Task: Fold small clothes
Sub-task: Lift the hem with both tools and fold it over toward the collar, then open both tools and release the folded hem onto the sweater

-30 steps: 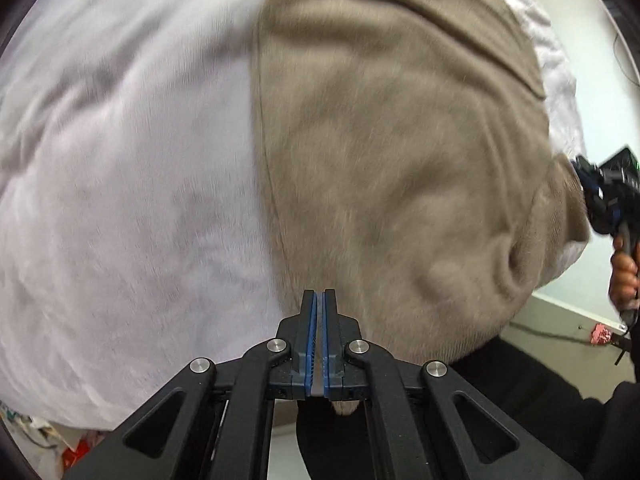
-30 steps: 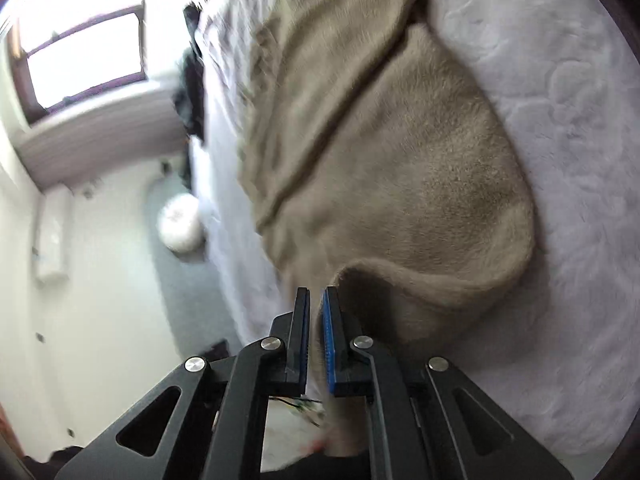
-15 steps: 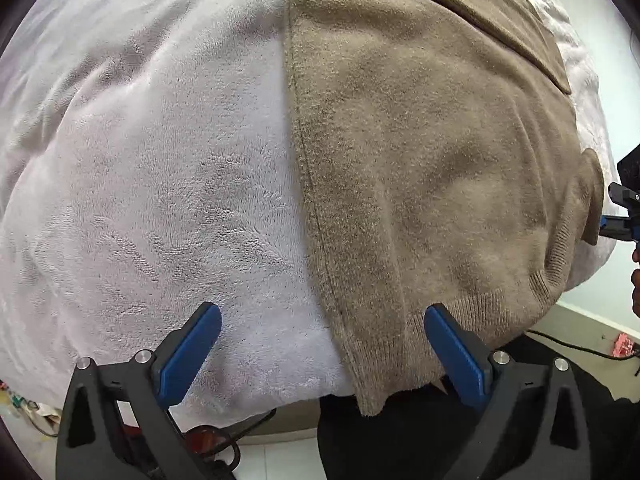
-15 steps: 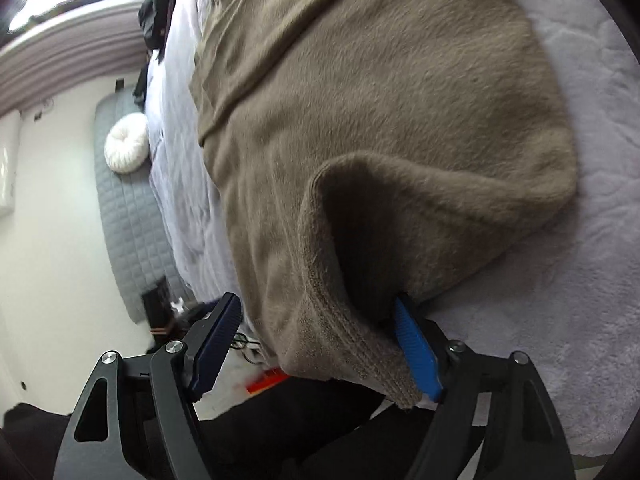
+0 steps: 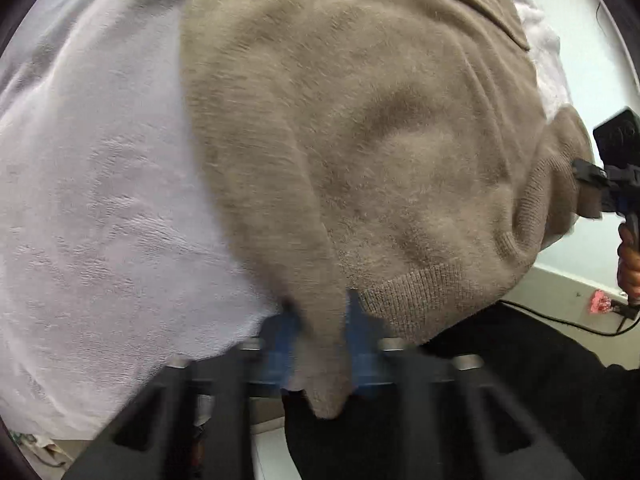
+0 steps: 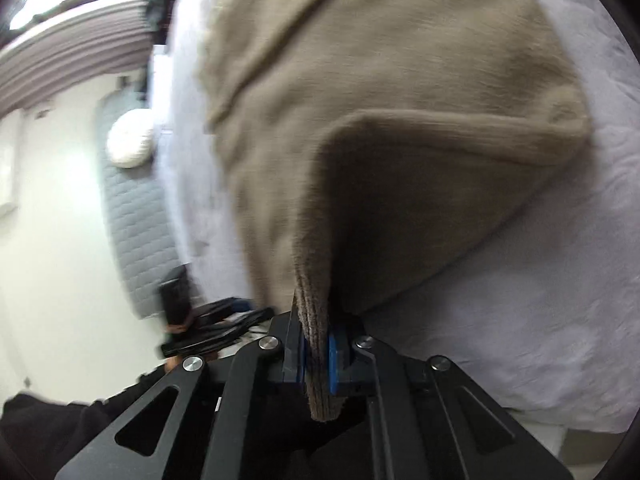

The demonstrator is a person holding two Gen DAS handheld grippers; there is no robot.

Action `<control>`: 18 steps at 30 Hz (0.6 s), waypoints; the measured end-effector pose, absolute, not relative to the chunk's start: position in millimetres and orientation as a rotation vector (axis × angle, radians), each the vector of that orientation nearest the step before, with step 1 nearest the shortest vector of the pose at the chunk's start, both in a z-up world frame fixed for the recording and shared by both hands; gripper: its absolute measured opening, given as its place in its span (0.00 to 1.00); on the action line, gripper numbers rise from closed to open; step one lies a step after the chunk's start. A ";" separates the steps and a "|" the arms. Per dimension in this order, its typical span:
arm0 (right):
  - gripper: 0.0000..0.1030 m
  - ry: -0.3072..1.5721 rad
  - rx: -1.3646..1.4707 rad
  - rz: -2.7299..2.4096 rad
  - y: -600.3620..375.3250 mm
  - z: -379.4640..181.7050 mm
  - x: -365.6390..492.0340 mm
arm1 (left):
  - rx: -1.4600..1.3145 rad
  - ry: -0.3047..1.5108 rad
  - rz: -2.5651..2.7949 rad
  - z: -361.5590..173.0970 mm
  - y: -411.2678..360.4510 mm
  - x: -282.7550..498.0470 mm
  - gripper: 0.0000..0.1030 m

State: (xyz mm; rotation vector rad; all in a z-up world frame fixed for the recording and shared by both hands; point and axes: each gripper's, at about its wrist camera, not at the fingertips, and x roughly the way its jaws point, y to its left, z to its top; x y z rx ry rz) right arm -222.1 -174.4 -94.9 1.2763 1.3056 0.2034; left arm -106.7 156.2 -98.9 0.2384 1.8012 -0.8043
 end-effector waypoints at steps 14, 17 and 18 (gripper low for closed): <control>0.09 0.665 1.582 0.187 -267.8 -51.1 -170.0 | -0.179 1.464 -0.863 -26.8 111.3 41.6 0.16; 0.09 0.626 1.626 0.118 -294.4 -68.9 -146.7 | -0.092 1.414 -0.795 -28.3 82.7 79.4 0.16; 0.09 0.630 1.637 0.082 -303.3 -78.2 -137.9 | -0.062 1.408 -0.778 -30.1 71.6 83.8 0.16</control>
